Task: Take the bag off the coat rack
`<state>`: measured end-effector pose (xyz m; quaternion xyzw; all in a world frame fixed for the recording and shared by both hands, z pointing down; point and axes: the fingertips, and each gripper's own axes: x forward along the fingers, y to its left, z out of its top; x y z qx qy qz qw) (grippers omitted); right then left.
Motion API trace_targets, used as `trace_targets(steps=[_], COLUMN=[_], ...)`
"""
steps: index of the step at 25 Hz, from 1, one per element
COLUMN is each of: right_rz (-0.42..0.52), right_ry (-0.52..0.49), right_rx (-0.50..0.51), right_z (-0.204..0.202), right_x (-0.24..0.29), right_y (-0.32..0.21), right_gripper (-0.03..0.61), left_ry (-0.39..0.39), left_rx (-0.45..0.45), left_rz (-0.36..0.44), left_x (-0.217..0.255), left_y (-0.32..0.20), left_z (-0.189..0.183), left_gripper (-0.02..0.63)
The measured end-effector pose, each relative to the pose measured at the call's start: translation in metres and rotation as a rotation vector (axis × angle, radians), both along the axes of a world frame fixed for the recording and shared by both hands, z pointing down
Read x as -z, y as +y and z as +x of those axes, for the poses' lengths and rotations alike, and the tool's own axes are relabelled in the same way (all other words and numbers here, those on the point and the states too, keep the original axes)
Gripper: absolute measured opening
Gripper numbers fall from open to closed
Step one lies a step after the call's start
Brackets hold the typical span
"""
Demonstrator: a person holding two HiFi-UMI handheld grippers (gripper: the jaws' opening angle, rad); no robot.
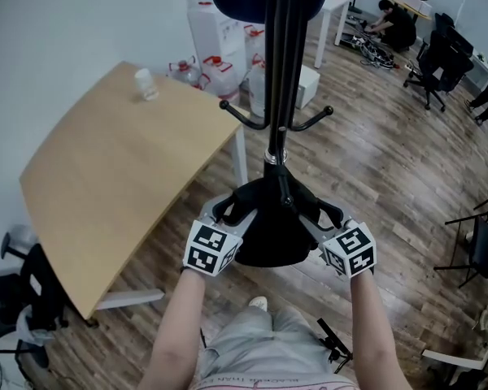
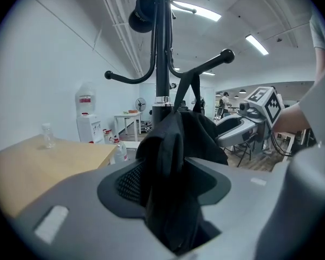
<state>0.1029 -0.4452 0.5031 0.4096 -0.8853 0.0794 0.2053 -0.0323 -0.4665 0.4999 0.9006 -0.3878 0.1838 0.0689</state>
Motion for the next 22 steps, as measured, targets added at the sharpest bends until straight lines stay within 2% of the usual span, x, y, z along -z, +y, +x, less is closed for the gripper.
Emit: trace_targets(steps=[5,9,14,18,22], right_rz=[-0.072,-0.07,-0.041,-0.009,0.003], right_ry=[-0.042,-0.071,-0.069,-0.073,-0.08], right_rx=[0.054,0.042,-0.043,-0.113,-0.152], right_z=[-0.008,-0.013,-0.007,-0.002,0.003], right_x=[-0.012,-0.017,-0.014,-0.009,-0.005], right_y=[-0.013,-0.02,-0.023,-0.023,-0.014], right_gripper=[0.23,0.229,0.074,0.051,0.046], left_ry=[0.012,0.046,0.033,0.084,0.097], left_rx=[-0.003,-0.021,-0.034,-0.005,0.005], left_rz=[0.0,-0.007,0.009,-0.003,0.0], left_x=[-0.007,-0.01,-0.008,-0.003,0.0], left_y=[-0.009,-0.01,-0.01,-0.01,-0.002], left_z=[0.003,0.008,0.007,0.002,-0.002], left_gripper=[0.236,0.195,0.106,0.077,0.071])
